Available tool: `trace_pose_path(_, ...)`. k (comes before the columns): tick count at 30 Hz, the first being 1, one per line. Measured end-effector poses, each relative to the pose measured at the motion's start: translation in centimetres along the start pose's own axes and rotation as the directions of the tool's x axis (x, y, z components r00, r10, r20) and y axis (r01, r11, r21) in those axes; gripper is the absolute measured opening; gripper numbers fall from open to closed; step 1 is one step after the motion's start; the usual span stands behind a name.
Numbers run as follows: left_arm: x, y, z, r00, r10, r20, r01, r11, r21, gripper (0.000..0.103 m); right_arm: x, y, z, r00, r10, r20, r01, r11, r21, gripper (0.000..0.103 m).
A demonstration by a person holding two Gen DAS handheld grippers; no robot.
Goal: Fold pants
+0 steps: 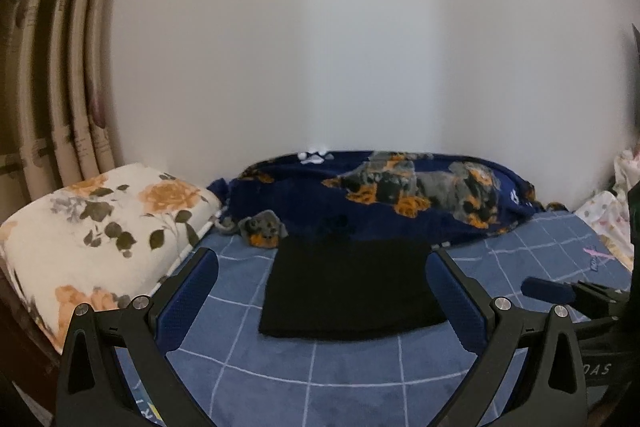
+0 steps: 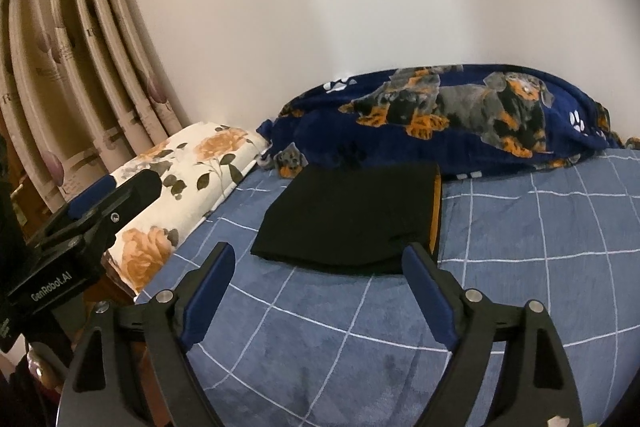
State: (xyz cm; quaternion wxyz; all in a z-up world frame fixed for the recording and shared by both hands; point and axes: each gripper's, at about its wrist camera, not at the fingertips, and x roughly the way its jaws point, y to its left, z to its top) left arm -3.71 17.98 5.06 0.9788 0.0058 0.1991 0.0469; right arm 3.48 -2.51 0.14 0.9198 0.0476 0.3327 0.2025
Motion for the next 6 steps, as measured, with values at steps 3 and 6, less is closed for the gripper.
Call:
trace_pose_path(3,0.04,0.41,-0.13,1.0,0.01,0.007,-0.01,1.0,-0.012,0.103,0.27,-0.15,-0.12,1.0,-0.019,-0.003,0.019,1.0,0.004,0.084)
trace_pose_path(6,0.25,0.67,-0.15,1.0,0.004,-0.009,-0.004,1.0,-0.018,0.103,0.46,-0.16,-0.16,0.999,-0.032,-0.006,0.032,0.999,0.008,0.085)
